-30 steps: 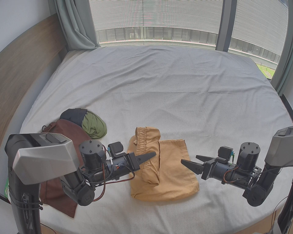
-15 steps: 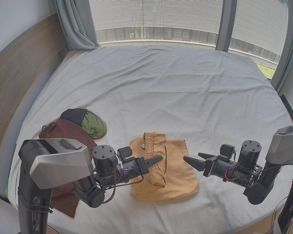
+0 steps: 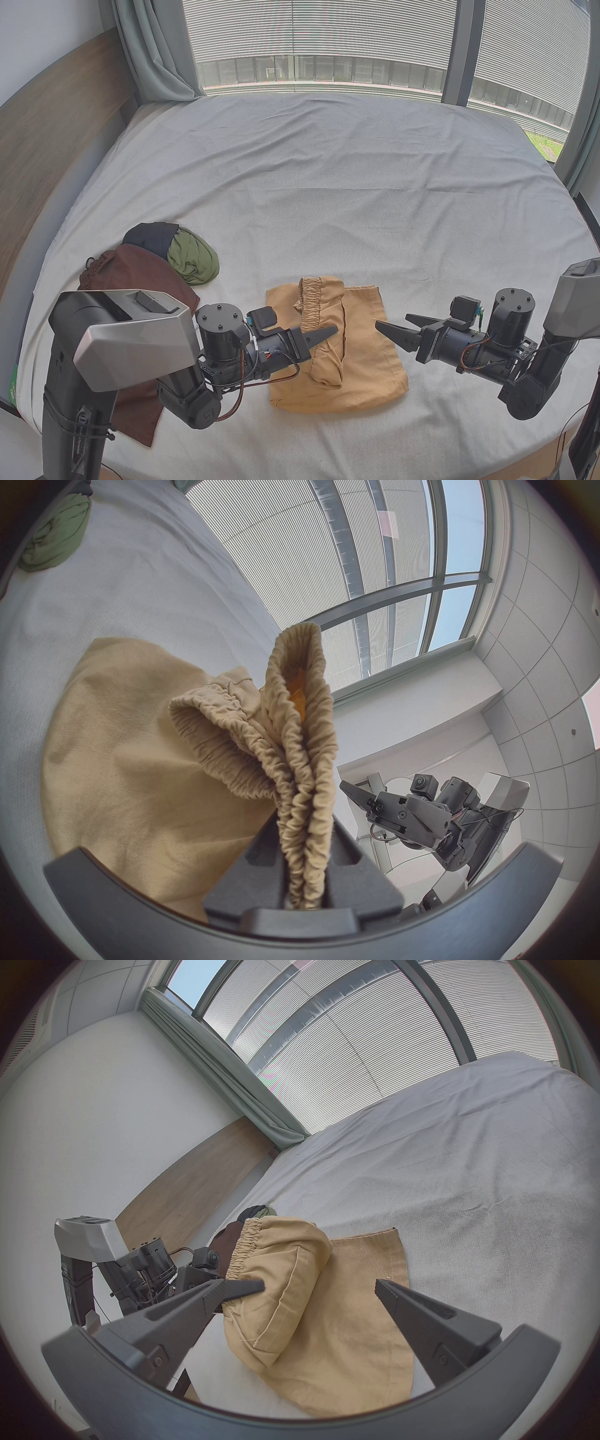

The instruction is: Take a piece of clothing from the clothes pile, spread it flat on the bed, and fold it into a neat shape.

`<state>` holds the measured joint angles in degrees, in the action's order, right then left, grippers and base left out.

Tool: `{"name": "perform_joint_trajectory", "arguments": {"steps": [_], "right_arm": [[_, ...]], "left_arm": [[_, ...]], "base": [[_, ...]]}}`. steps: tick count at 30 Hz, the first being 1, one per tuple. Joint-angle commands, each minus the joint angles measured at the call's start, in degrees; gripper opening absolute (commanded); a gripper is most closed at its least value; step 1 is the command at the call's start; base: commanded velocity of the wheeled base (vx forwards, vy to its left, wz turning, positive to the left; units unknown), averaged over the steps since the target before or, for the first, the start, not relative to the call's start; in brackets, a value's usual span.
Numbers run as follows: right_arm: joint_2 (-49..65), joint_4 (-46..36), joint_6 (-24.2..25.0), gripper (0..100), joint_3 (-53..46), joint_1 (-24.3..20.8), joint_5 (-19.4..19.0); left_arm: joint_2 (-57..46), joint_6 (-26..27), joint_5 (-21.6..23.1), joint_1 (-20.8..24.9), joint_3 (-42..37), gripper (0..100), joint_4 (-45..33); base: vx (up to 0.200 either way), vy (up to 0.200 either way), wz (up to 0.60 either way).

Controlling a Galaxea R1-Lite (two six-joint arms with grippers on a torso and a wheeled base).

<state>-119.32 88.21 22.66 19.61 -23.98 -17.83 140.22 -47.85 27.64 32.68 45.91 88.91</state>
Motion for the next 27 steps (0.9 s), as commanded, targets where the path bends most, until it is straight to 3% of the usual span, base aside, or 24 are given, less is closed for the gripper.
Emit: {"name": "perform_joint_trajectory", "arguments": {"steps": [1, 2, 3, 27], "right_arm": [[-0.03, 0.03, 0.01, 100, -0.02, -0.02, -0.09], [-0.03, 0.03, 0.01, 100, -0.02, -0.02, -0.09], [0.05, 0.03, 0.01, 100, 0.07, -0.02, -0.09], [-1.44, 0.03, 0.01, 100, -0.1, -0.45, -0.09]], "left_arm": [[1.02, 0.04, -0.57, 0.45, 0.76, 0, -0.05], [1.11, -0.05, -0.65, 0.45, 0.94, 0, 0.04], [1.29, 0.04, -0.74, 0.45, 1.02, 100, 0.04], [0.15, 0.56, -1.53, -0.43, 0.14, 100, 0.13]], "base": [[0.0, 0.0, 0.0], [0.0, 0.0, 0.0], [0.0, 0.0, 0.0], [0.0, 0.0, 0.0]]}}
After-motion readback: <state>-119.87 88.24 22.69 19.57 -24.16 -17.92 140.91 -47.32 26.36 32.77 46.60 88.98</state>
